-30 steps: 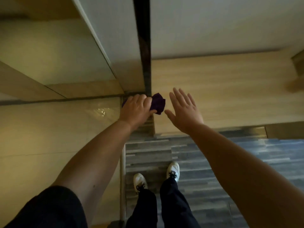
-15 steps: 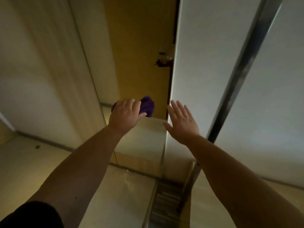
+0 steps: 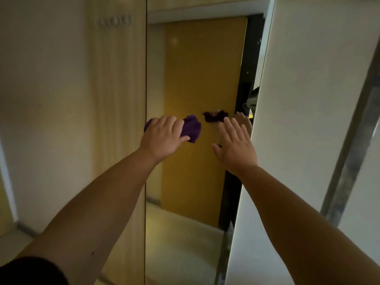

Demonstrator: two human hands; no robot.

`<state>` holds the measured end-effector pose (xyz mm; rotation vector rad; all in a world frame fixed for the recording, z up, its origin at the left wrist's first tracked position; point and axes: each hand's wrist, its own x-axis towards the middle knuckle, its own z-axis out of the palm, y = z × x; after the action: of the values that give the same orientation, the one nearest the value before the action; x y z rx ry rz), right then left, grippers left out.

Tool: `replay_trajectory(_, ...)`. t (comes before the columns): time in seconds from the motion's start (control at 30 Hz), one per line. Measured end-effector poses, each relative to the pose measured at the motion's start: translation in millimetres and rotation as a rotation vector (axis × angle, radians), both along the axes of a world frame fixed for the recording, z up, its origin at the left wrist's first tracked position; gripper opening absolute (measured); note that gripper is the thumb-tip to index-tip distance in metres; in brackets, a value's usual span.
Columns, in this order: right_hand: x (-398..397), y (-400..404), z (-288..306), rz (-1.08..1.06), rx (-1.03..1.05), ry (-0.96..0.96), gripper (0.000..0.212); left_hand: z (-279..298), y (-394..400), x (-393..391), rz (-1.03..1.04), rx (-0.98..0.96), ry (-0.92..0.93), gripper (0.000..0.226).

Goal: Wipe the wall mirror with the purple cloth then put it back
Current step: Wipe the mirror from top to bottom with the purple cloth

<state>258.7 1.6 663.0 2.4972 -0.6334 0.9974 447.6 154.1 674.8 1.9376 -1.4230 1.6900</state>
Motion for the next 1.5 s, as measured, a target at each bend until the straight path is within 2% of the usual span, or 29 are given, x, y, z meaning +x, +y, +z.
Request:
replay_trajectory(0.43,110,-85,89,0.047,-0.206,-0.072,0.069,69,-59,114,0.054,-0.201,-0.094,0.056)
replay_trajectory(0.6,156,-104,125,0.097,-0.254,-0.085,0.076,101,-77,158,0.075,-0.286,-0.108,0.055)
replay_trajectory(0.9,245,-122,161,0.010,-0.373,-0.145,0.072,136,-103,248,-0.030,-0.341,-0.212,0.050)
replay_trajectory(1.13,287,-120,191,-0.180,-0.416,-0.232,0.073,187,-116,311,-0.127,-0.348,-0.239,0.054)
replay_trajectory(1.33,296,-131,205,-0.301,-0.392,-0.261,0.076,226,-137,331,-0.241,-0.371,-0.227,0.057)
replay_trajectory(1.5,299,-145,200,-0.341,-0.464,-0.288,0.077,276,-151,328,-0.331,-0.443,-0.253,0.053)
